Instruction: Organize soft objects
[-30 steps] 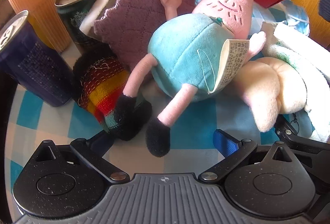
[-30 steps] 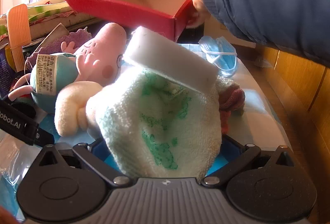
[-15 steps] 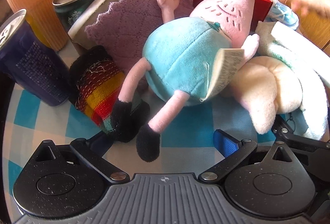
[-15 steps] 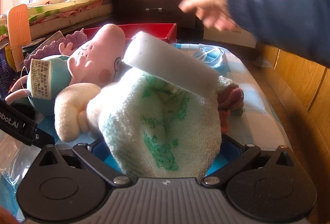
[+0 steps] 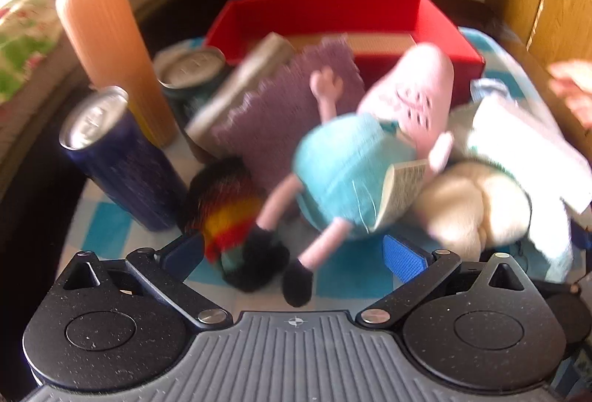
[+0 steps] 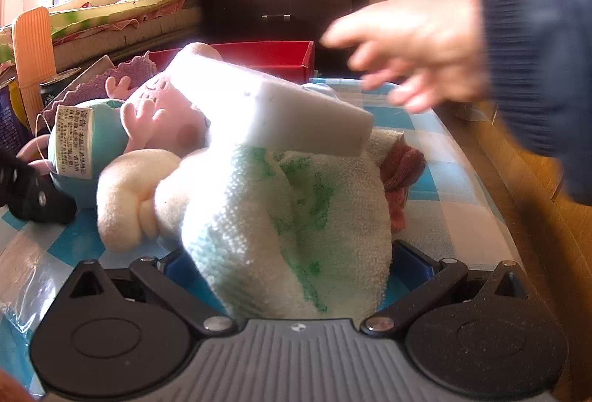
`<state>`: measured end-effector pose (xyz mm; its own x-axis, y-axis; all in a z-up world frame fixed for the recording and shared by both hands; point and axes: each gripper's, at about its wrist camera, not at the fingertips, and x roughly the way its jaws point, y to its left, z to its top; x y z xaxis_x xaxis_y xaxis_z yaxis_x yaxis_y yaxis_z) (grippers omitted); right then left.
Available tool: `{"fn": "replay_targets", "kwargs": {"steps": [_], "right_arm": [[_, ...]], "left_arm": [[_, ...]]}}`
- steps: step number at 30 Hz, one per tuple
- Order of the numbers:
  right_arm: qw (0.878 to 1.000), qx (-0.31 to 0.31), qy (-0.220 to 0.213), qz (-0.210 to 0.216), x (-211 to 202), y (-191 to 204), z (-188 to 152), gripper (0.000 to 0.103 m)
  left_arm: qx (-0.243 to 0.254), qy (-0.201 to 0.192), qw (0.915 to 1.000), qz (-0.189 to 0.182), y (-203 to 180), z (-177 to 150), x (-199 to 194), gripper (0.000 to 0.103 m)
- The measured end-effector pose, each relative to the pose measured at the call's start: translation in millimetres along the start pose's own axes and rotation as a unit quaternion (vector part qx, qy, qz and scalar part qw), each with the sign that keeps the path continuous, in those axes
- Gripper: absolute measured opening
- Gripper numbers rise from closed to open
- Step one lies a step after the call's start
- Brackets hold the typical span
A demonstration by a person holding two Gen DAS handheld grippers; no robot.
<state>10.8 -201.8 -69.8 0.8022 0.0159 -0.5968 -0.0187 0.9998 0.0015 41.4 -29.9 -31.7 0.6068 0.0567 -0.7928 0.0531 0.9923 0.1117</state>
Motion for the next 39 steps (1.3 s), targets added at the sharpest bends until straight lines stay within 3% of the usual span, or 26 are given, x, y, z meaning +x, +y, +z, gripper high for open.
{"fn": "replay_targets", "kwargs": {"steps": [5,15,18,23,27,32,35,39], "right_arm": [[1.000,0.000,0.000,0.000,0.0,-0.1,0.0,0.085],[1.000,0.000,0.000,0.000,0.1,0.5,0.7,0.085],[1.000,0.001,-0.002,0.000,-1.2,-1.1,-0.4,0.085],[1.000,0.000,0.005,-0.001,1.5,-0.4,4.3,0.085],[0.999,-0.004,0.038,0.015,-13.2,-2.9,13.3,0.084],[0.999,0.015,-0.007,0.043,-75.6,-8.8,29.2,0.084],[0.997,0.023,-0.061,0.035,-111.3,-10.6,48.8,0.085],[0.992,0.047,-0.105,0.047,-127.4,-10.5,89.9,0.085]], "left_arm": [[-0.028,-0.032,0.9991,-0.005,5.2,2.8,-25.6,0.098],[-0.090,-0.050,0.9946,-0.010,21.4,1.9,-53.3,0.098],[-0.085,-0.045,0.9953,-0.018,21.2,7.3,-57.4,0.098],[-0.081,-0.079,0.9932,-0.026,17.4,16.4,-70.2,0.098],[-0.074,-0.079,0.9937,-0.027,12.9,18.5,-70.3,0.098],[-0.078,-0.084,0.9930,-0.028,14.1,18.7,-74.9,0.098],[-0.085,-0.089,0.9918,-0.032,14.0,21.4,-79.8,0.098],[-0.088,-0.096,0.9911,-0.027,10.0,31.7,-82.8,0.098]]}}
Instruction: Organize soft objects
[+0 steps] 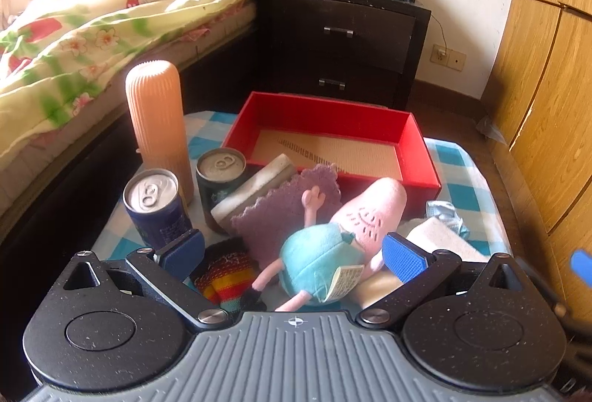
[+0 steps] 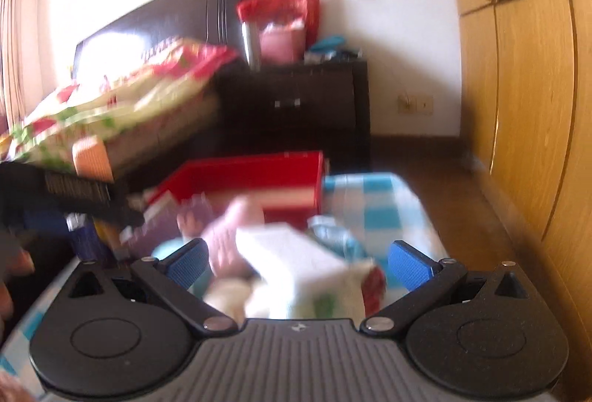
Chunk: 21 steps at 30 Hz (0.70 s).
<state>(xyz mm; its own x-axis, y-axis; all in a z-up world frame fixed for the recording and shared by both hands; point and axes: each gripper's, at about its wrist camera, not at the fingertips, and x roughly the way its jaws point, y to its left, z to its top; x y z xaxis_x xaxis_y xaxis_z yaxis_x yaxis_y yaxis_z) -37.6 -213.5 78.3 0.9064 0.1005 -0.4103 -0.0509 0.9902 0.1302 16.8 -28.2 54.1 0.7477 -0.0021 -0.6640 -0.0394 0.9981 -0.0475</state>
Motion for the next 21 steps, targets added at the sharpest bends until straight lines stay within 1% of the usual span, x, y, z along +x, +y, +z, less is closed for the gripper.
{"fn": "replay_targets", "kwargs": {"steps": [4,6,9,11,13,15,17,21], "right_arm": [[0.999,0.007,-0.027,-0.020,12.8,-1.3,23.8,0.085],[0.999,0.013,-0.028,-0.019,23.6,-6.4,30.8,0.085],[0.999,0.015,-0.013,-0.035,38.1,-11.7,38.0,0.085],[0.999,0.017,-0.015,-0.041,43.3,-15.7,37.0,0.085],[0.999,0.020,-0.006,-0.046,48.4,-20.6,33.6,0.085],[0.999,0.030,0.002,-0.045,51.7,-25.1,31.3,0.085],[0.998,0.036,0.012,-0.040,52.8,-27.8,29.9,0.085],[0.999,0.035,0.007,-0.038,48.9,-30.1,27.6,0.085]], "left_arm": [[0.006,-0.010,0.9997,0.019,-4.7,8.5,7.2,0.098],[0.005,-0.003,0.9997,0.025,-6.7,12.2,15.8,0.098],[0.006,0.000,0.9996,0.029,-10.5,12.7,24.7,0.098],[0.013,-0.002,0.9994,0.031,-13.8,10.3,27.7,0.097],[0.022,0.002,0.9994,0.028,-18.2,9.5,31.2,0.098],[0.028,0.008,0.9994,0.020,-22.1,9.3,33.3,0.098],[0.033,0.006,0.9992,0.020,-25.5,9.1,33.3,0.098],[0.041,-0.001,0.9988,0.025,-29.2,8.1,31.6,0.098]]}}
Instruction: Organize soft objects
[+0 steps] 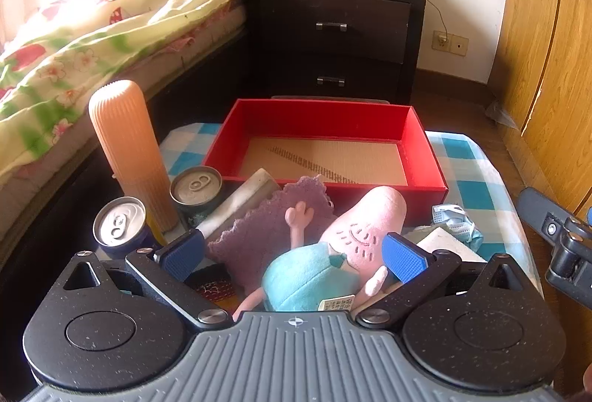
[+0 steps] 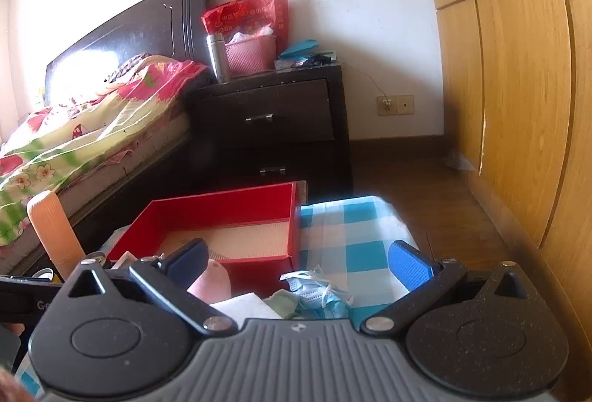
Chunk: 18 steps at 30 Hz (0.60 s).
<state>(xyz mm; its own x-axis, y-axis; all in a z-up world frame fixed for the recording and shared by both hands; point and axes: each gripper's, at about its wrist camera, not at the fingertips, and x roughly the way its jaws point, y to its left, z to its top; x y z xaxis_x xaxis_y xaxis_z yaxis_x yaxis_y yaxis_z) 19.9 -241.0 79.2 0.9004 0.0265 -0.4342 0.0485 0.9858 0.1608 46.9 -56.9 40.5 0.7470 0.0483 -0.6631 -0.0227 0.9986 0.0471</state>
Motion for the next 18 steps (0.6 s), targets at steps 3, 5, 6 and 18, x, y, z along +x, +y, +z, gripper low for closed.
{"fn": "replay_targets", "kwargs": {"steps": [3,5,6,18], "right_arm": [[1.000,0.006,-0.002,0.000,-1.3,-1.0,0.6,0.085],[1.000,0.004,-0.003,0.001,-1.9,0.3,0.7,0.085],[1.000,0.002,-0.004,0.000,-2.3,1.3,0.3,0.085],[1.000,-0.003,-0.006,0.002,-3.4,5.8,-1.8,0.085]], "left_arm": [[0.004,0.001,1.0000,0.000,-1.3,-1.8,-0.4,0.098],[0.004,0.001,1.0000,-0.001,-1.5,-2.4,-1.1,0.098],[0.005,0.000,1.0000,0.000,-1.5,-2.8,-2.1,0.098],[0.015,-0.001,0.9999,-0.006,-5.4,-3.8,-2.3,0.098]]}}
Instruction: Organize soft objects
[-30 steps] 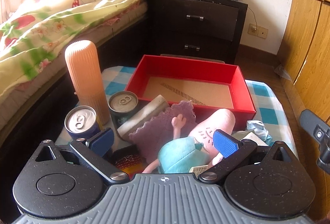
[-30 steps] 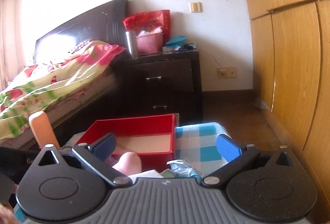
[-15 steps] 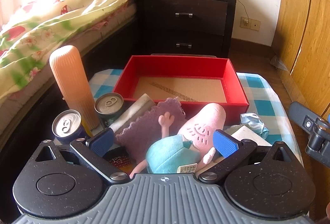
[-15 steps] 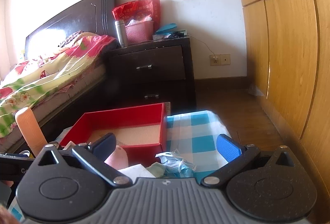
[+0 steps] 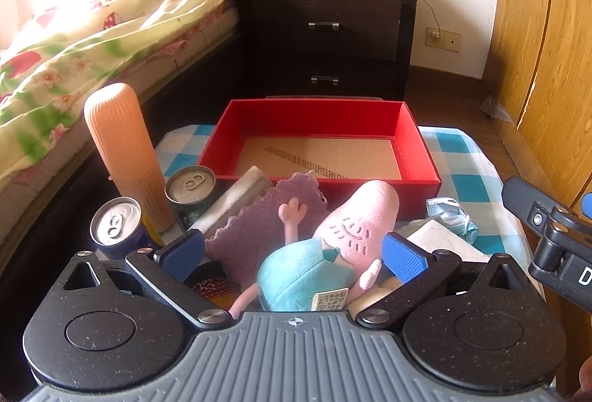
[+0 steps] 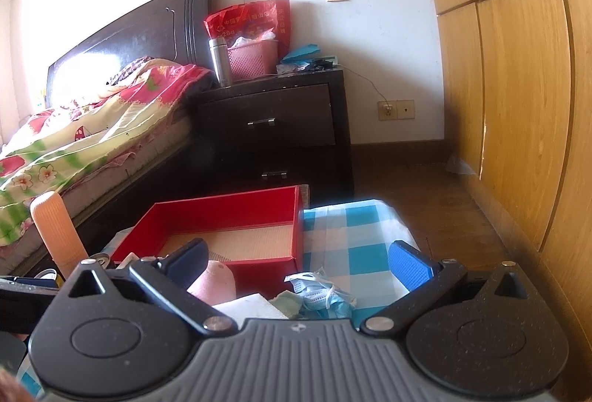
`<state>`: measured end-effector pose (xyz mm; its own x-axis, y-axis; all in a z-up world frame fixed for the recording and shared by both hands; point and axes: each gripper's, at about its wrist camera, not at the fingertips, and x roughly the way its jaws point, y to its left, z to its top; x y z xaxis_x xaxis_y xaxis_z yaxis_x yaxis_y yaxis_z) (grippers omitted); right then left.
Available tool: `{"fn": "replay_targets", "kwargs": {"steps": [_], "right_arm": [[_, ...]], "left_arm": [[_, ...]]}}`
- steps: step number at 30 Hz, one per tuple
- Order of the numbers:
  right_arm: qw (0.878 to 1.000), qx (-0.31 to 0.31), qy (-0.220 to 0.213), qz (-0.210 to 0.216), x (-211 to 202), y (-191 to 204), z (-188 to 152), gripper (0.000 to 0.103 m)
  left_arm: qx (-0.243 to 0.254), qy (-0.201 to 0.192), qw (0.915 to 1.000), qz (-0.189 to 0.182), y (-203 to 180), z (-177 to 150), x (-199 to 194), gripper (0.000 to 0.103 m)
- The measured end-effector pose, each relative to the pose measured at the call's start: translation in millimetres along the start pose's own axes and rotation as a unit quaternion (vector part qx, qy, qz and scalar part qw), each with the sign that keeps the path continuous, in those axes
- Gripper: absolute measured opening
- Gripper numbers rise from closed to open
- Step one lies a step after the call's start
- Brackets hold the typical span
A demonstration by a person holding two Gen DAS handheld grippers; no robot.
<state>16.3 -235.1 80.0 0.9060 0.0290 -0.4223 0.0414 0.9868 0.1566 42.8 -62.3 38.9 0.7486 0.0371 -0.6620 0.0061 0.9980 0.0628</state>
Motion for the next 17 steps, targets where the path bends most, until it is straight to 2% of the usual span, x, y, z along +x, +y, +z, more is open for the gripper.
{"fn": "replay_targets", "kwargs": {"steps": [11,14,17], "right_arm": [[1.000,-0.001,0.001,-0.004,-0.7,-2.5,-2.7,0.085],[1.000,0.001,-0.002,-0.008,-1.2,-3.7,-2.8,0.085],[1.000,0.004,-0.003,-0.013,-1.0,-5.3,-3.0,0.085]], "left_arm": [[-0.006,0.012,0.9995,-0.029,2.5,-4.6,1.9,0.098],[-0.005,-0.002,0.9994,-0.034,4.0,-5.8,-1.0,0.098],[0.000,-0.012,0.9997,-0.023,3.7,-6.0,-2.8,0.098]]}}
